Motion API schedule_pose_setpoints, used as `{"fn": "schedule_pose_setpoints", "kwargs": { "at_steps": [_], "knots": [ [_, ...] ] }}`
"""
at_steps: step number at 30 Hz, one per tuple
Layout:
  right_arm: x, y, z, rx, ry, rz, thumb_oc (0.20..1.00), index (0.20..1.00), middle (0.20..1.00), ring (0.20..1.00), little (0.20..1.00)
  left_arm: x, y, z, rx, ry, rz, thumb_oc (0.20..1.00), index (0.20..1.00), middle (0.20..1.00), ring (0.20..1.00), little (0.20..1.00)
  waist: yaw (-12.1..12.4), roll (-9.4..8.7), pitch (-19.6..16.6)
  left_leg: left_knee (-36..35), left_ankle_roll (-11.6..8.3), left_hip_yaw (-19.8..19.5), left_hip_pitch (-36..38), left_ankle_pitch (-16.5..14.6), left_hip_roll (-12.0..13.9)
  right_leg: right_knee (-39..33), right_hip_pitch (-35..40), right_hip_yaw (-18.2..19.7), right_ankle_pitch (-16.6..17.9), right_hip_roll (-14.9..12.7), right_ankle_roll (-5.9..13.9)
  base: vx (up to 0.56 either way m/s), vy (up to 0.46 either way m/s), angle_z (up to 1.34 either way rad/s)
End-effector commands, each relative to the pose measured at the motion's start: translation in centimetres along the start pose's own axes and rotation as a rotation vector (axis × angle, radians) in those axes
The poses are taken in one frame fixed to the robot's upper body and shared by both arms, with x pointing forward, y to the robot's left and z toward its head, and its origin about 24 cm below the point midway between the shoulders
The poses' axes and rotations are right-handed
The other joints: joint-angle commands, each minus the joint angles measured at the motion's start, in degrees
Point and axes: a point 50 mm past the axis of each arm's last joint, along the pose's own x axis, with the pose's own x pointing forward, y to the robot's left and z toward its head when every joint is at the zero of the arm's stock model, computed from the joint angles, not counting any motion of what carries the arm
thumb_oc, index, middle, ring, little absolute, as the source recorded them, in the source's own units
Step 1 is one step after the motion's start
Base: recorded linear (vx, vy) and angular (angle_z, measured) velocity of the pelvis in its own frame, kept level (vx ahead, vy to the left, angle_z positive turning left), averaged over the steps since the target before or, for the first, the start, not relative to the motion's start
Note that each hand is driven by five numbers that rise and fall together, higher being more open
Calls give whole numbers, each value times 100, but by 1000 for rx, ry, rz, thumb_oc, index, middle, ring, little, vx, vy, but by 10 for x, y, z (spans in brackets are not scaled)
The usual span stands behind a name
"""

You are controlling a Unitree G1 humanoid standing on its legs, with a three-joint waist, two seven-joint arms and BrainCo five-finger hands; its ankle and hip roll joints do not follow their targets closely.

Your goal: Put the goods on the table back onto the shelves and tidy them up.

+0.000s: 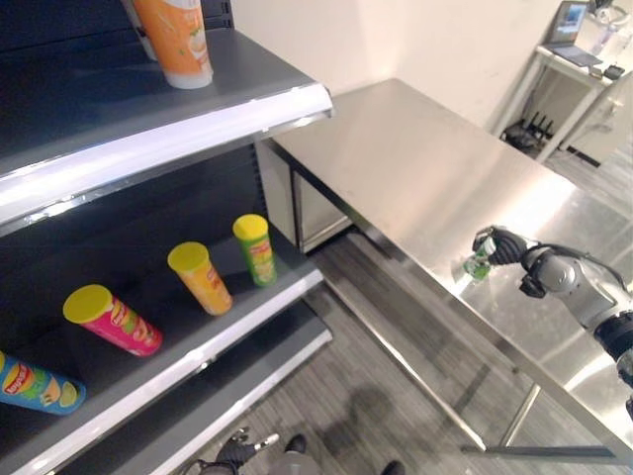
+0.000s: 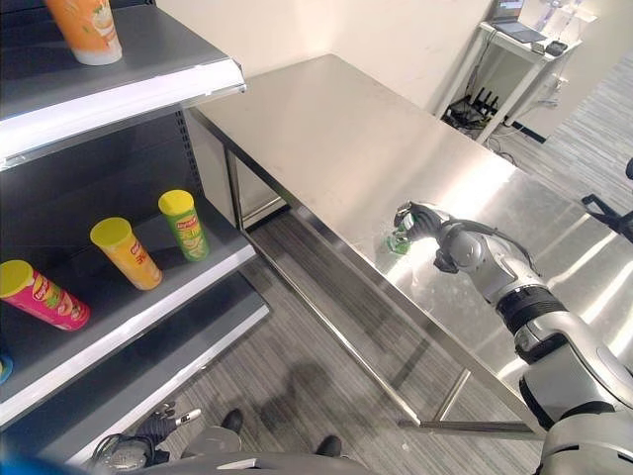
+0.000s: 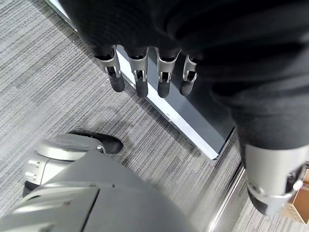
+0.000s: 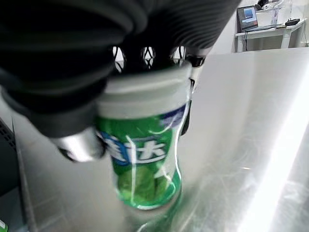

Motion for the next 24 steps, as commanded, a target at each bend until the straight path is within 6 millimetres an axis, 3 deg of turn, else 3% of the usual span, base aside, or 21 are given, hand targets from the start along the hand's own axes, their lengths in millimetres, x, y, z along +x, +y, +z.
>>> {"fn": "schedule_pose_setpoints", "kwargs": {
  "at_steps": [1, 10, 13, 14, 15, 18, 24],
  "knots": [
    [2, -37, 14, -78, -48, -96, 200, 200, 200, 200, 200, 4, 1, 19, 0, -72, -3, 1000, 1000, 1000, 1000, 1000, 99, 46, 72, -200, -268, 630, -139, 223, 289, 139, 604, -104, -782, -98, 322, 0, 0, 0],
    [-10, -61, 25, -86, -125, -184, 200, 200, 200, 200, 200, 4, 3, 19, -10, -71, 8, 1000, 1000, 1000, 1000, 1000, 5, 32, 58, -203, -268, 666, -106, 200, 287, 137, 598, -79, -774, -100, 333, 0, 0, 0],
    [-29, -90, 40, -102, -221, -276, 200, 200, 200, 200, 200, 4, 8, 20, -22, -77, 25, 1000, 1000, 1000, 1000, 1000, -74, 48, 44, -205, -275, 711, -75, 191, 307, 151, 596, -40, -773, -109, 338, -2, -9, -2],
    [-48, -112, 51, -123, -288, -337, 200, 200, 200, 200, 200, 3, 12, 19, -33, -82, 37, 1000, 1000, 1000, 1000, 1000, -138, 58, 24, -206, -300, 759, -30, 170, 346, 159, 617, -17, -793, -97, 332, -1, -13, -4],
    [-48, -112, 50, -123, -287, -338, 200, 200, 200, 200, 200, 3, 12, 20, -32, -83, 36, 1000, 1000, 1000, 1000, 1000, -146, 52, 12, -208, -288, 748, -58, 191, 329, 156, 597, -31, -774, -111, 340, 0, -24, -7],
    [-72, -139, 69, -181, -376, -384, 200, 200, 200, 200, 200, 2, 19, 18, -40, -85, 51, 1000, 1000, 1000, 1000, 1000, -214, 47, -15, -207, -330, 797, -19, 177, 373, 159, 609, 7, -797, -82, 323, 2, -41, -17],
    [-98, -165, 98, -254, -482, -397, 200, 200, 200, 200, 200, 0, 24, 14, -48, -83, 57, 1000, 1000, 1000, 1000, 1000, -276, 12, -78, -220, -413, 864, 24, 209, 476, 129, 597, 86, -832, 0, 281, -8, -45, -2]
  ]
}}
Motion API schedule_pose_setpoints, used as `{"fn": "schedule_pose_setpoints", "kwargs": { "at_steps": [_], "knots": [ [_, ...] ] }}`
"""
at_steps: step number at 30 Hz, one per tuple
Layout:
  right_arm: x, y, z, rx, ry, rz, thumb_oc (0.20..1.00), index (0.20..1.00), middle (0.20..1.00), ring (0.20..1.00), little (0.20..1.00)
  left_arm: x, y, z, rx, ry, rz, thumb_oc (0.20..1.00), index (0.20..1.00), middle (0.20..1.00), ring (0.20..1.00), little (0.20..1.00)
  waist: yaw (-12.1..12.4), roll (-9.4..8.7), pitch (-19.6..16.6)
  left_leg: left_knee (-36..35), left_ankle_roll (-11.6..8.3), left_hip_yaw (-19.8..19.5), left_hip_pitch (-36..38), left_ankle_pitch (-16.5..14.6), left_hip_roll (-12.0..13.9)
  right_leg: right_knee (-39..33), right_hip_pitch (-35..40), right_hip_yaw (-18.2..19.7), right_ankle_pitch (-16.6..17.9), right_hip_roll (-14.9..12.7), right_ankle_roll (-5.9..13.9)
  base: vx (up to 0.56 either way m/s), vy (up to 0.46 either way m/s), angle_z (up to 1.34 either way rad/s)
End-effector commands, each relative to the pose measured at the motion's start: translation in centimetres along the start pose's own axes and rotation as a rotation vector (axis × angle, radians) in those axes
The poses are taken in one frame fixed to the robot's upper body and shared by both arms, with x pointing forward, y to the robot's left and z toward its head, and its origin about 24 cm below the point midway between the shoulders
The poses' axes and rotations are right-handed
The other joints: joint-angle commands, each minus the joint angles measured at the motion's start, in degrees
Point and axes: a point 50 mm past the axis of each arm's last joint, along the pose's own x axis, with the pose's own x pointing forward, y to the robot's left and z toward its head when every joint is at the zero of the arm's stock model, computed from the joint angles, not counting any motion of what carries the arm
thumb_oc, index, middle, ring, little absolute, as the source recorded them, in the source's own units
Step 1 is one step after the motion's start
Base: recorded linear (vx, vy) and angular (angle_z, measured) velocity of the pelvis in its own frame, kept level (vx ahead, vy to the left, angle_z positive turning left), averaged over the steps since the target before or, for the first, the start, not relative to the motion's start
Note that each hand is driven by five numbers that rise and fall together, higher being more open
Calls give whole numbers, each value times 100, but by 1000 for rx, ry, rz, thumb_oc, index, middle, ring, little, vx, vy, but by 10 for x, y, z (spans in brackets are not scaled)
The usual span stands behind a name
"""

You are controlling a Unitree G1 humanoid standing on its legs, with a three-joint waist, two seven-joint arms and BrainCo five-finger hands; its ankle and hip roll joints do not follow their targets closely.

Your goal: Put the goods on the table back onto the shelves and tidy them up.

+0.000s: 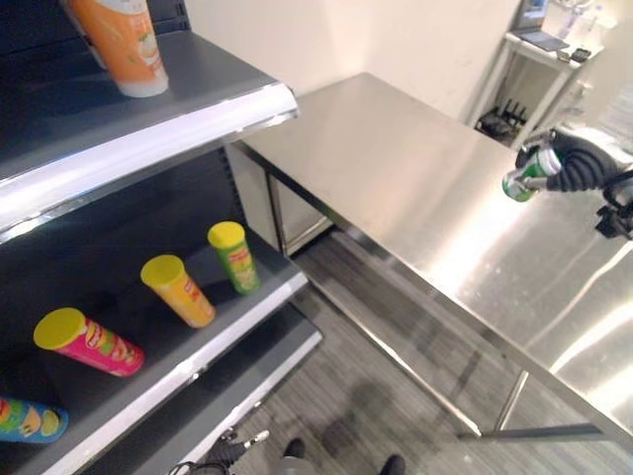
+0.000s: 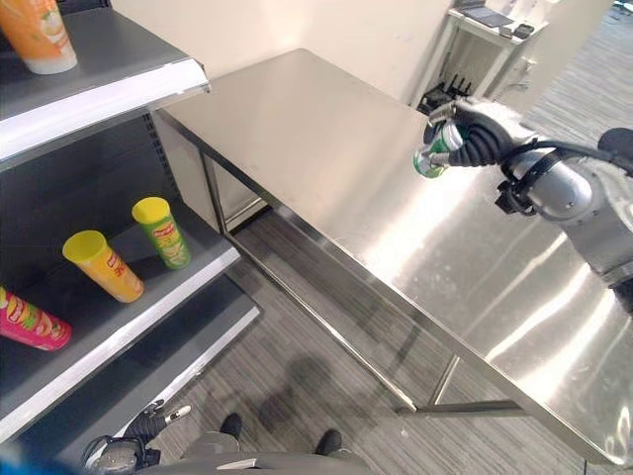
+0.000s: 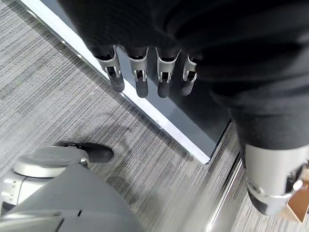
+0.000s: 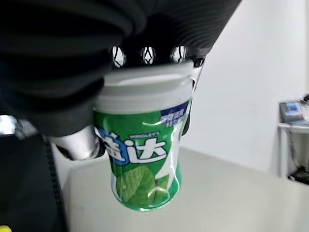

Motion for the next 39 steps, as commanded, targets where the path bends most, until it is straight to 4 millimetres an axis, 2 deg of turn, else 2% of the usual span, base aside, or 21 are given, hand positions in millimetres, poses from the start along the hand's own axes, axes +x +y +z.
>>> {"fn": "schedule_pose_setpoints", "kwargs": {
  "at_steps": [1, 8, 13, 15, 18, 19, 20, 21, 22, 23, 25, 26, 27, 28, 30, 31, 32, 33, 35, 37, 39],
  "knots": [
    [7, -31, 25, -22, -113, -44, 200, 200, 200, 200, 200, 4, 9, 16, -1, -64, 5, 1000, 1000, 1000, 1000, 1000, 146, -42, -131, -112, -408, 672, -171, 230, 415, 126, 552, -77, -814, -37, 286, -14, -66, -3],
    [13, -51, 54, -52, -234, -55, 200, 200, 200, 200, 200, 3, 15, 18, -23, -77, 22, 1000, 1000, 1000, 1000, 1000, 150, -61, -121, -64, -565, 652, -177, 318, 641, 79, 551, 53, -933, 185, 152, -22, -89, -6],
    [14, -63, 73, -76, -312, -78, 200, 200, 200, 200, 200, 4, 21, 21, -39, -87, 39, 1000, 1000, 1000, 1000, 1000, 185, -52, -22, 119, -700, 487, -349, 411, 819, 68, 517, 137, -1049, 376, 19, -32, -140, 7],
    [11, -72, 84, -136, -349, -93, 200, 200, 200, 200, 200, 4, 25, 23, -52, -93, 58, 1000, 1000, 1000, 1000, 1000, 286, -1, 147, 242, -887, 354, -633, 737, 967, 68, 513, 46, -1159, 482, -62, -115, -163, 34],
    [7, -81, 91, -198, -360, -112, 200, 200, 200, 200, 200, 4, 26, 25, -69, -107, 71, 1000, 1000, 1000, 1000, 1000, 270, 110, 246, 76, -962, 774, -1055, 1284, 1147, 68, 429, -271, -1205, 447, -66, -128, -43, 86],
    [7, -81, 91, -198, -360, -112, 200, 200, 200, 200, 200, 4, 25, 25, -70, -107, 71, 1000, 1000, 1000, 1000, 1000, 268, 113, 245, 75, -962, 774, -1056, 1285, 1147, 68, 429, -272, -1205, 447, -66, -55, -35, 135],
    [3, -79, 89, -232, -347, -103, 200, 200, 200, 200, 200, 3, 24, 21, -65, -96, 71, 1000, 1000, 1000, 1000, 1000, 94, 152, 185, -83, -965, 1561, -908, 1274, 1476, 89, 418, -422, -1290, 374, -74, -16, -35, 87],
    [3, -79, 89, -231, -346, -103, 200, 200, 200, 200, 200, 3, 25, 21, -65, -96, 71, 1000, 1000, 1000, 1000, 1000, 100, 147, 187, -84, -966, 1566, -902, 1273, 1478, 89, 420, -418, -1291, 374, -75, -55, 9, 43],
    [2, -80, 90, -246, -349, -110, 200, 200, 200, 200, 200, 2, 24, 18, -68, -88, 72, 1000, 1000, 1000, 1000, 1000, 65, 179, 176, -42, -994, 1780, -817, 1311, 1642, 106, 384, -523, -1234, 294, -71, -106, 139, 56],
    [0, -78, 89, -263, -347, -112, 200, 200, 200, 200, 200, 0, 25, 11, -70, -73, 82, 1000, 1000, 1000, 1000, 1000, -41, 256, 133, 38, -1056, 2009, -569, 1423, 1935, 138, 323, -708, -1144, 131, -76, -166, 205, 57],
    [-2, -79, 89, -286, -344, -109, 200, 200, 200, 200, 200, -2, 30, 7, -80, -69, 104, 1000, 1000, 1000, 1000, 1000, -144, 303, 75, 126, -1065, 2179, -327, 1672, 2198, 168, 203, -922, -1010, -77, -33, -232, 268, 76],
    [-2, -78, 90, -305, -342, -97, 200, 200, 200, 200, 200, -3, 33, 6, -91, -69, 117, 1000, 1000, 1000, 1000, 1000, -270, 338, 2, 248, -1065, 2353, -60, 1845, 2381, 234, 52, -1120, -864, -316, 18, -209, 231, 66],
    [-2, -78, 90, -305, -343, -97, 200, 200, 200, 200, 200, -3, 33, 6, -92, -68, 116, 1000, 1000, 1000, 1000, 1000, -276, 341, -1, 239, -1065, 2354, -56, 1851, 2379, 243, 48, -1120, -866, -320, 21, -254, 296, 78],
    [-1, -77, 91, -318, -342, -83, 200, 200, 200, 200, 200, -2, 33, 5, -97, -67, 122, 1000, 1000, 1000, 1000, 1000, -403, 408, -86, 352, -1065, 2438, 188, 1922, 2427, 310, -97, -1254, -734, -516, 70, -156, 202, 68],
    [-2, -78, 89, -320, -332, -84, 200, 200, 200, 200, 200, -1, 29, 8, -91, -72, 109, 1000, 1000, 1000, 1000, 1000, -501, 501, -159, 344, -1065, 2476, 378, 1821, 2341, 408, -232, -1369, -672, -646, 77, -139, 208, 89],
    [-4, -79, 86, -334, -308, -76, 200, 200, 200, 200, 200, -1, 25, 8, -68, -74, 84, 1000, 1000, 1000, 1000, 1000, -568, 585, -219, 222, -1065, 2456, 396, 1438, 2146, 497, -259, -1373, -645, -676, 125, -38, 114, 115],
    [-4, -79, 86, -334, -307, -74, 200, 200, 200, 200, 200, -1, 24, 8, -67, -74, 83, 1000, 1000, 1000, 1000, 1000, -567, 591, -223, 235, -1065, 2453, 394, 1415, 2147, 502, -256, -1377, -645, -679, 134, -18, 103, 114],
    [-5, -78, 88, -335, -314, -65, 200, 200, 200, 200, 200, -1, 22, 9, -58, -78, 71, 1000, 1000, 1000, 1000, 1000, -609, 600, -226, 198, -1065, 2603, 369, 1121, 2115, 571, -286, -1375, -592, -755, 150, -19, 135, 69],
    [-7, -81, 86, -335, -300, -82, 200, 200, 200, 200, 200, -1, 18, 9, -51, -83, 54, 1000, 1000, 1000, 1000, 1000, -602, 592, -221, 246, -1065, 2691, 268, 1017, 2059, 611, -257, -1427, -413, -947, 219, 18, 215, 85],
    [-7, -79, 82, -327, -289, -83, 200, 200, 200, 200, 200, -1, 14, 7, -37, -73, 39, 1000, 1000, 1000, 1000, 1000, -611, 606, -222, 196, -1060, 2686, 291, 643, 1905, 670, -203, -1454, -251, -1118, 348, 44, 180, 78],
    [-9, -77, 80, -326, -282, -94, 200, 200, 200, 200, 200, -1, 15, 6, -25, -67, 40, 1000, 1000, 1000, 1000, 1000, -605, 526, -216, 214, -965, 2649, 278, 282, 1679, 700, -193, -1447, -19, -1373, 516, -7, 193, 11]
  ]
}}
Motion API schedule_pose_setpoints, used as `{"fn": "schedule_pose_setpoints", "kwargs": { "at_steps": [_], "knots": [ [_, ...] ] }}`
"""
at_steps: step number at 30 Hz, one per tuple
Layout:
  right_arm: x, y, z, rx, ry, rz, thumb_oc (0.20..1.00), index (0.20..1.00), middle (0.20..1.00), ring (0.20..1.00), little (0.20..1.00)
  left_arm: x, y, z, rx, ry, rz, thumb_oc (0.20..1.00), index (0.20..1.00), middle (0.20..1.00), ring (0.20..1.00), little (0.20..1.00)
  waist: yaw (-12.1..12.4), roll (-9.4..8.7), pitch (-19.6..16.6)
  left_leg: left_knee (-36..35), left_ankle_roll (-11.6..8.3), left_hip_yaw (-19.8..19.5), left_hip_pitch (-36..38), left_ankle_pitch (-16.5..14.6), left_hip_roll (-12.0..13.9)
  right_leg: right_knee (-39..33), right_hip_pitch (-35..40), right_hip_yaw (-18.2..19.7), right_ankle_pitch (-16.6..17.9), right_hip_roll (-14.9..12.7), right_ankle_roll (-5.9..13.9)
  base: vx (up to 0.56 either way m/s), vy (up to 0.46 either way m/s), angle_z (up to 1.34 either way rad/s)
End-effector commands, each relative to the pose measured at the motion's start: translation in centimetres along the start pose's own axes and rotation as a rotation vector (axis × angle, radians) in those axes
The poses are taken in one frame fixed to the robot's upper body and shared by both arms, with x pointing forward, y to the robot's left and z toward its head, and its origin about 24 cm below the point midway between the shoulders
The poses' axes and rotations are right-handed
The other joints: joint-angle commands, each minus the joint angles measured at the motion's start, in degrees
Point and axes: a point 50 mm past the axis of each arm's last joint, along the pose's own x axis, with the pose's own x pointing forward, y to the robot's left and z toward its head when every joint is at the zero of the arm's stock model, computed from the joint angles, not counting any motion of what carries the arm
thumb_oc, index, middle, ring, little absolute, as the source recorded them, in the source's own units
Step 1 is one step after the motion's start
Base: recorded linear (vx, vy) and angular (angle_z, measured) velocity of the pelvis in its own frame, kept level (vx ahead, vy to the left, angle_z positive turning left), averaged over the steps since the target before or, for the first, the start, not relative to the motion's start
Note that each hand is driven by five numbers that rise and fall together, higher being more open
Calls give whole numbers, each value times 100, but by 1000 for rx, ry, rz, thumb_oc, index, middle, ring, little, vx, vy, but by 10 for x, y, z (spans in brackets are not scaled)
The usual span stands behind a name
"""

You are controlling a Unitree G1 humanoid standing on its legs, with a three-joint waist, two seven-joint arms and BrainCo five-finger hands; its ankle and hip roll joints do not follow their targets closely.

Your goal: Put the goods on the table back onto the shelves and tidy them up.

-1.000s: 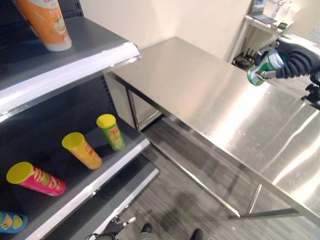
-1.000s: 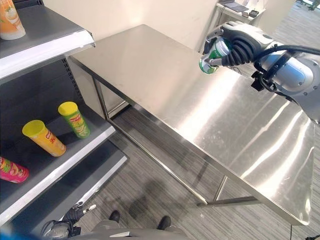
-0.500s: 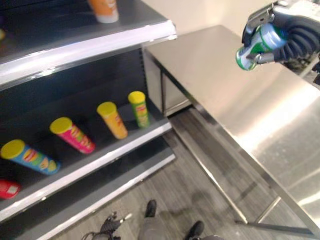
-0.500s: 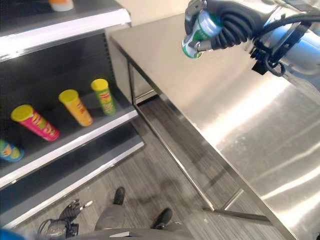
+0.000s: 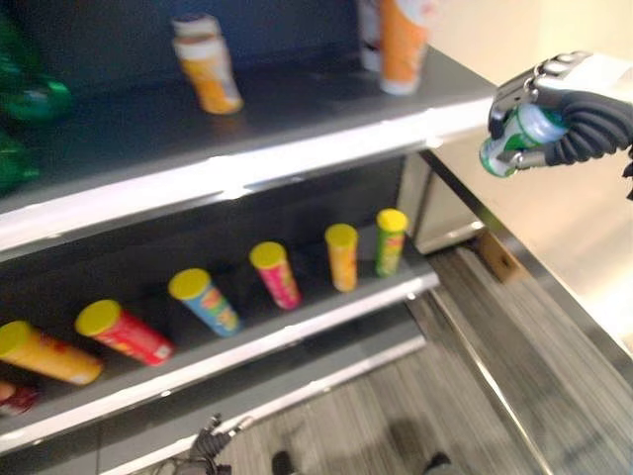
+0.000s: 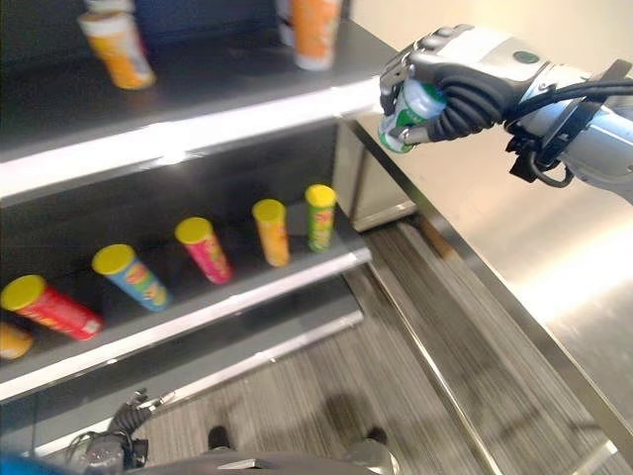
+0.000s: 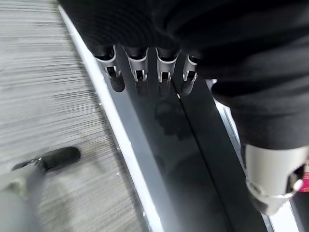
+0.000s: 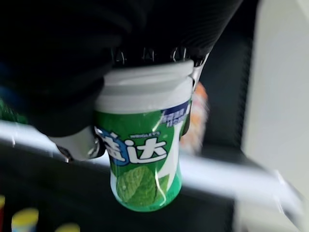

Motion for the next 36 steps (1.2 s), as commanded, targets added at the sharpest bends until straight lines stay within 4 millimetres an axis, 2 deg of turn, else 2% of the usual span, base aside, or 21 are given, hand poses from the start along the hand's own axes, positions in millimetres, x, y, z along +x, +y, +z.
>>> {"fn": "schedule_pose_setpoints", "kwargs": {
  "at_steps": [1, 3, 4, 7, 10, 15, 16, 18, 19, 20, 21, 23, 24, 25, 26, 29, 36],
  "knots": [
    [-4, -26, 0, -74, 26, -113, 200, 200, 200, 200, 200, 5, 5, 16, 69, -51, -4, 1000, 1000, 1000, 1000, 1000, 35, -339, 70, 428, -250, 20, 368, -683, 343, 107, -74, -173, 2, -644, 238, -34, 218, 7],
    [-8, -25, -5, -85, 59, -120, 200, 200, 200, 200, 200, 4, 7, 16, 80, -55, -3, 1000, 1000, 1000, 1000, 1000, 38, -399, 84, 376, -170, -16, 374, -842, 152, 123, -73, -203, 208, -842, 382, -64, 235, 8],
    [-13, -21, -9, -88, 86, -130, 200, 200, 200, 200, 200, 4, 10, 15, 93, -50, -3, 1000, 1000, 1000, 1000, 1000, 20, -483, 117, 345, -46, -56, 391, -999, -62, 91, -62, -192, 385, -1002, 463, -63, 197, 13],
    [-19, -17, -11, -76, 104, -138, 200, 200, 200, 200, 200, 3, 15, 14, 99, -49, 9, 1000, 1000, 1000, 1000, 1000, 35, -612, 135, 333, 81, -81, 400, -1106, -257, 72, -76, -148, 572, -1133, 519, -48, 155, 10],
    [-28, -10, -14, -65, 134, -143, 200, 200, 200, 200, 200, 2, 22, 13, 115, -42, 17, 1000, 1000, 1000, 1000, 1000, 122, -837, 134, 335, 260, -91, 450, -1269, -545, -48, -99, -98, 848, -1265, 525, -42, 153, -6],
    [-30, -5, -14, -37, 135, -134, 200, 200, 200, 200, 200, 2, 30, 16, 129, -49, 28, 1000, 1000, 1000, 1000, 1000, 256, -1092, 180, 344, 387, -123, 511, -1354, -734, -96, -142, 87, 1116, -1318, 525, -15, 81, -8],
    [-27, -4, -12, -31, 123, -132, 200, 200, 200, 200, 200, 2, 33, 17, 136, -51, 33, 1000, 1000, 1000, 1000, 1000, 291, -1164, 222, 356, 418, -168, 511, -1346, -746, -89, -177, 283, 1169, -1275, 525, -9, 59, -3],
    [-25, -3, -12, -27, 118, -126, 200, 200, 200, 200, 200, 2, 36, 19, 145, -57, 36, 1000, 1000, 1000, 1000, 1000, 292, -1198, 239, 323, 436, -188, 521, -1332, -746, -18, -231, 586, 1044, -1193, 525, 7, 56, -4],
    [-22, -3, -11, -26, 108, -113, 200, 200, 200, 200, 200, 3, 40, 25, 153, -73, 43, 1000, 1000, 1000, 1000, 1000, 197, -1229, 307, 281, 458, -282, 529, -1298, -748, 170, -369, 1255, 813, -957, 525, -11, 73, -5],
    [-20, -5, -9, -24, 96, -105, 200, 200, 200, 200, 200, 3, 42, 29, 148, -84, 50, 1000, 1000, 1000, 1000, 1000, 108, -1271, 346, 261, 502, -270, 490, -1175, -787, 265, -530, 1756, 596, -794, 522, -12, 58, 0],
    [-19, -5, -9, -24, 94, -105, 200, 200, 200, 200, 200, 3, 42, 28, 146, -83, 50, 1000, 1000, 1000, 1000, 1000, 115, -1267, 338, 254, 501, -248, 493, -1174, -789, 294, -563, 1787, 581, -797, 521, -7, 40, 14],
    [-17, -7, -5, -15, 70, -90, 200, 200, 200, 200, 200, 5, 44, 35, 139, -103, 57, 1000, 1000, 1000, 1000, 1000, -76, -1245, 332, 177, 520, -397, 460, -1079, -756, 304, -680, 2663, 16, -237, 422, 50, 8, 4],
    [-17, -6, -3, -8, 54, -77, 200, 200, 200, 200, 200, 7, 43, 38, 143, -106, 57, 1000, 1000, 1000, 1000, 1000, -171, -1235, 343, 172, 506, -510, 417, -1048, -742, 329, -738, 3043, -186, -1, 367, 63, -27, 0],
    [-18, -9, -1, -24, 52, -70, 200, 200, 200, 200, 200, 7, 43, 39, 136, -112, 60, 1000, 1000, 1000, 1000, 1000, -210, -1237, 362, 175, 492, -650, 423, -1033, -733, 379, -747, 3270, -282, 152, 352, 67, -76, 50],
    [-19, -12, 2, -22, 42, -73, 200, 200, 200, 200, 200, 8, 42, 42, 131, -116, 62, 1000, 1000, 1000, 1000, 1000, -260, -1262, 313, 176, 463, -765, 362, -984, -732, 291, -722, 3357, -285, 228, 323, 65, -118, 88],
    [-23, -18, 5, -7, 26, -98, 200, 200, 200, 200, 200, 9, 33, 41, 121, -121, 39, 1000, 1000, 1000, 1000, 1000, -287, -1252, 198, 201, 374, -922, 284, -940, -600, -116, -381, 3125, -301, 349, 280, 76, -160, 73],
    [-18, -24, 22, 24, -74, -123, 200, 200, 200, 200, 200, 9, 22, 32, 127, -81, 14, 1000, 1000, 1000, 1000, 1000, -190, -1258, 41, 226, 165, -947, 387, -889, -309, -448, 54, 2860, -472, 627, 152, 82, -107, 12]
  ]
}}
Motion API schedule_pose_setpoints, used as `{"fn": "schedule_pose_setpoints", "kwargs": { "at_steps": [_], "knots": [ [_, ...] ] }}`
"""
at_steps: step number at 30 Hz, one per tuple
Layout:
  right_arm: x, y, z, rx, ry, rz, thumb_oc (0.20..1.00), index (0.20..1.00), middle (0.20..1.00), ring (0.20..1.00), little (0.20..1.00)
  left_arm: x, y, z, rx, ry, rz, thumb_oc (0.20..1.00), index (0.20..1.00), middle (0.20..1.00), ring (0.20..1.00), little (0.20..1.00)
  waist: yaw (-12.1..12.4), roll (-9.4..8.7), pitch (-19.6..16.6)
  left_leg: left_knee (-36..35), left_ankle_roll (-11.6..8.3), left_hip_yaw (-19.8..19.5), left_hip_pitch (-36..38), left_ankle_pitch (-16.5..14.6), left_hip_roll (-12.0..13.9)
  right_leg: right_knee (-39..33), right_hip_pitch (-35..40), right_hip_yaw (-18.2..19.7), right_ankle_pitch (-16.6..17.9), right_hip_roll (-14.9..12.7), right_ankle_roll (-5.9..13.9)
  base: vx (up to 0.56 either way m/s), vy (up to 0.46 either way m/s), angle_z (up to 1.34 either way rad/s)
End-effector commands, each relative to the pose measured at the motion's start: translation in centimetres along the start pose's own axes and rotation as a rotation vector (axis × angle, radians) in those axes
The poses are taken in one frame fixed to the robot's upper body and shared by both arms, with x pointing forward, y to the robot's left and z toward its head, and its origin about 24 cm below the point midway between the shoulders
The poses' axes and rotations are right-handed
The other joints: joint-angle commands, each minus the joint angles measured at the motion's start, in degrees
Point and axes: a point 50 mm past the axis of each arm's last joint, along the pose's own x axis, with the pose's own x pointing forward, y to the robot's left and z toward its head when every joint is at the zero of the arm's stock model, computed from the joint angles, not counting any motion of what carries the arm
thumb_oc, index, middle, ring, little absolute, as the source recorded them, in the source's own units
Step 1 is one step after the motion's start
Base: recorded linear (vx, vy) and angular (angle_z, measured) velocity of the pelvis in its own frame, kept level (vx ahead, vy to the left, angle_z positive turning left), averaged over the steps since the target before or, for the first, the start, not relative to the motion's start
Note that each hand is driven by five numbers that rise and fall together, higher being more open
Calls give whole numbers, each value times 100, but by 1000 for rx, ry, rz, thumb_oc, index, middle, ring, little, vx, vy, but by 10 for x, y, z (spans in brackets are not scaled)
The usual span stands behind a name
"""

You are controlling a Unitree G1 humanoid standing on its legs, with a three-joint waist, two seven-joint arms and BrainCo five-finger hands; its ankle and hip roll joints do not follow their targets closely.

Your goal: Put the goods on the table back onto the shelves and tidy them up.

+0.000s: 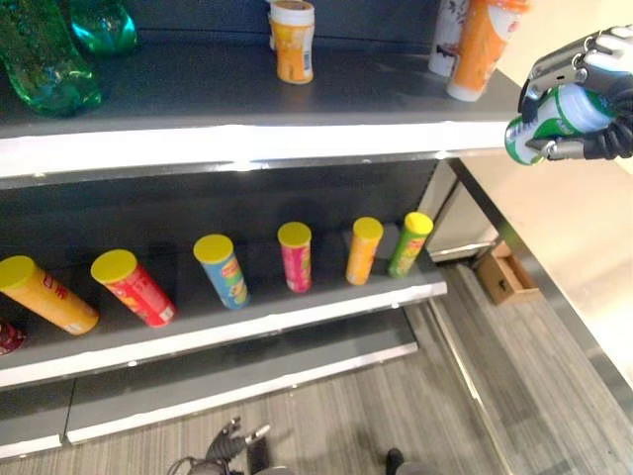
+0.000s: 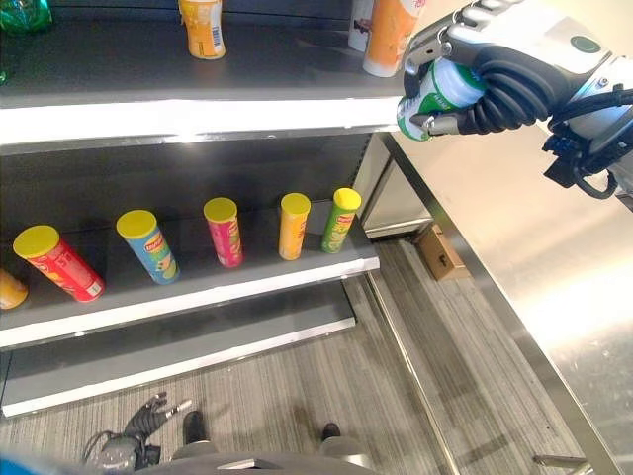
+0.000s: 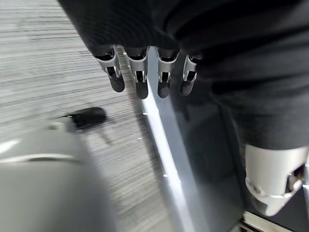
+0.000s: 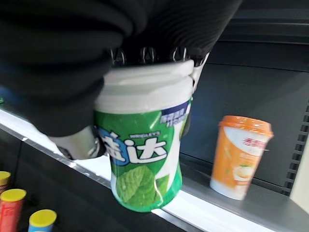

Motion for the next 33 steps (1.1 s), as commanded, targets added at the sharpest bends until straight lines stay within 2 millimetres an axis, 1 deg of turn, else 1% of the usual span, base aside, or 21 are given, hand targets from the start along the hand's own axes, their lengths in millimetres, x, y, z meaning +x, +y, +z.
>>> {"fn": "schedule_pose_setpoints", "kwargs": {
  "at_steps": [1, 4, 9, 12, 13, 14, 19, 22, 27, 28, 32, 33],
  "knots": [
    [6, -8, 6, 94, -58, -97, 200, 200, 200, 200, 200, 5, 31, 21, 57, -59, 68, 1000, 1000, 1000, 1000, 1000, 216, -389, -316, 220, -98, 13, 557, -985, 9, 147, -437, -361, 129, -91, -38, 45, -77, 8],
    [10, -9, 11, 109, -92, -122, 200, 200, 200, 200, 200, 5, 30, 19, 57, -50, 69, 1000, 1000, 1000, 1000, 1000, 262, -389, -334, 216, -124, 14, 574, -972, 50, 129, -374, -452, 86, -73, -58, 26, -58, 13],
    [24, -11, 19, 129, -161, -154, 200, 200, 200, 200, 200, 5, 31, 18, 57, -41, 76, 1000, 1000, 1000, 1000, 1000, 336, -354, -372, 232, -147, -11, 590, -974, 73, 121, -289, -607, 40, -75, -106, 13, -28, 5],
    [33, -12, 20, 132, -177, -165, 200, 200, 200, 200, 200, 5, 31, 17, 48, -34, 84, 1000, 1000, 1000, 1000, 1000, 389, -340, -387, 226, -149, -31, 588, -974, 63, 122, -256, -664, 34, -100, -114, 0, 0, 0],
    [36, -15, 21, 132, -187, -179, 200, 200, 200, 200, 200, 4, 32, 15, 42, -27, 90, 1000, 1000, 1000, 1000, 1000, 442, -341, -392, 236, -147, -52, 572, -974, 50, 125, -235, -712, 32, -118, -119, 18, -16, 4],
    [37, -15, 21, 132, -189, -179, 200, 200, 200, 200, 200, 4, 32, 15, 40, -27, 89, 1000, 1000, 1000, 1000, 1000, 432, -333, -394, 238, -147, -55, 570, -975, 50, 125, -235, -715, 31, -119, -119, 11, -20, 9],
    [46, -16, 20, 152, -192, -198, 200, 200, 200, 200, 200, 2, 33, 6, 17, 2, 105, 1000, 1000, 1000, 1000, 1000, 541, -307, -393, 248, -145, -142, 526, -980, 25, 143, -194, -867, 28, -163, -126, 14, -15, 15],
    [53, -13, 13, 159, -161, -209, 200, 200, 200, 200, 200, 0, 34, 1, 1, 22, 115, 1000, 1000, 1000, 1000, 1000, 616, -304, -384, 242, -140, -197, 511, -979, 3, 147, -173, -923, 27, -168, -137, 15, -24, 16],
    [67, -3, -9, 150, -48, -211, 200, 200, 200, 200, 200, -3, 37, -8, -23, 57, 135, 1000, 1000, 1000, 1000, 1000, 763, -265, -351, 237, -134, -283, 469, -959, 1, 164, -144, -1018, -1, -173, -162, 9, -14, 7],
    [67, -3, -9, 150, -49, -211, 200, 200, 200, 200, 200, -3, 37, -8, -24, 57, 135, 1000, 1000, 1000, 1000, 1000, 757, -262, -352, 237, -134, -286, 469, -958, 1, 164, -143, -1021, -2, -173, -162, 11, -9, 5],
    [72, 0, -29, 136, 45, -211, 200, 200, 200, 200, 200, -4, 37, -11, -38, 65, 137, 1000, 1000, 1000, 1000, 1000, 855, -210, -340, 213, -145, -409, 407, -919, -6, 162, -106, -1141, -27, -170, -172, 20, -25, 19],
    [72, -1, -30, 135, 49, -214, 200, 200, 200, 200, 200, -4, 36, -12, -40, 67, 137, 1000, 1000, 1000, 1000, 1000, 863, -201, -341, 210, -148, -428, 393, -914, -3, 160, -103, -1165, -33, -164, -176, 32, -37, 30]
  ]
}}
